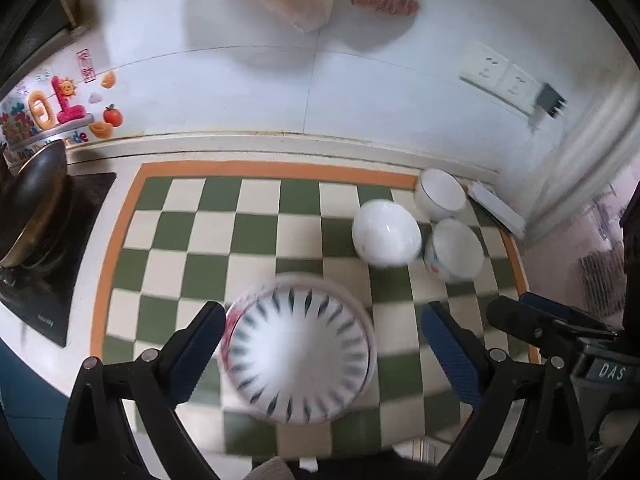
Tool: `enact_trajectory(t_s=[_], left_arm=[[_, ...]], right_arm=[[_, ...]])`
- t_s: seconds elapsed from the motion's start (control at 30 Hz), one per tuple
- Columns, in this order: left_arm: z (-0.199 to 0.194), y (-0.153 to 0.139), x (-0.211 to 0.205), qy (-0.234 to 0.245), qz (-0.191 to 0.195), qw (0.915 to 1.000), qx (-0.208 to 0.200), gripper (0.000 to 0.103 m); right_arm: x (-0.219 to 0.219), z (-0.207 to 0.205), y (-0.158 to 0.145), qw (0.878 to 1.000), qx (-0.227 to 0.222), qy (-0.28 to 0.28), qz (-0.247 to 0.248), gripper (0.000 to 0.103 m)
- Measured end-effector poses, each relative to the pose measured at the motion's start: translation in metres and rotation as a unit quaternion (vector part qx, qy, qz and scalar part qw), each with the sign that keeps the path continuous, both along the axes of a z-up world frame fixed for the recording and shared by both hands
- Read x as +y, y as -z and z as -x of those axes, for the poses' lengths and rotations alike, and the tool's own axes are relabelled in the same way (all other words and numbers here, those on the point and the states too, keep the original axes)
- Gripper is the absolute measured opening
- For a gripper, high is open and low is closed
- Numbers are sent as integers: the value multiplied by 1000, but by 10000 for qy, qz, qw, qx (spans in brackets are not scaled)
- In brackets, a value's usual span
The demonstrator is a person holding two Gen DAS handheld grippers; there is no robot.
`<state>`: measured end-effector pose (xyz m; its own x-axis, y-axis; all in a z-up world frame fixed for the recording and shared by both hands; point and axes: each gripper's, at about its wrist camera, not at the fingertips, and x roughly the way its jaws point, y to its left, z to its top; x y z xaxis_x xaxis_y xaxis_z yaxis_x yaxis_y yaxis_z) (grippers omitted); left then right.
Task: Organize plates and bowls
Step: 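Move the left gripper toward the white bowl beside the stack, then grasp the white bowl rim with the left gripper and lift it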
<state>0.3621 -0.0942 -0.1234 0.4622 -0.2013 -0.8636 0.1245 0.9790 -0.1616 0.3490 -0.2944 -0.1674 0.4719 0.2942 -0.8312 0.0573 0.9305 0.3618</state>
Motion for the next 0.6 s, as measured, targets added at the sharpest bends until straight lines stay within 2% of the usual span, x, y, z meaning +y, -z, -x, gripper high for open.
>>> enact_trajectory(t_s=[0.23, 0.33, 0.47, 0.53, 0.6], left_arm=[[-97, 58, -39, -203, -234, 9972, 688, 100], [-131, 93, -53, -172, -191, 9929, 1160, 99], [-155, 133, -67, -168, -91, 9860, 1656, 86], [-163, 149, -75, -113, -55, 9828, 1842, 70], [-170, 163, -82, -71, -32, 9795, 2013, 64]], right_arm=[[-67, -123, 58, 9982, 598, -104, 21, 97], [-78, -167, 83, 9957, 846, -353, 127, 97], [-82, -218, 121, 9894, 1266, -668, 238, 91], [-80, -232, 139, 9857, 1456, -810, 243, 86], [-79, -243, 155, 9819, 1655, -885, 255, 75]])
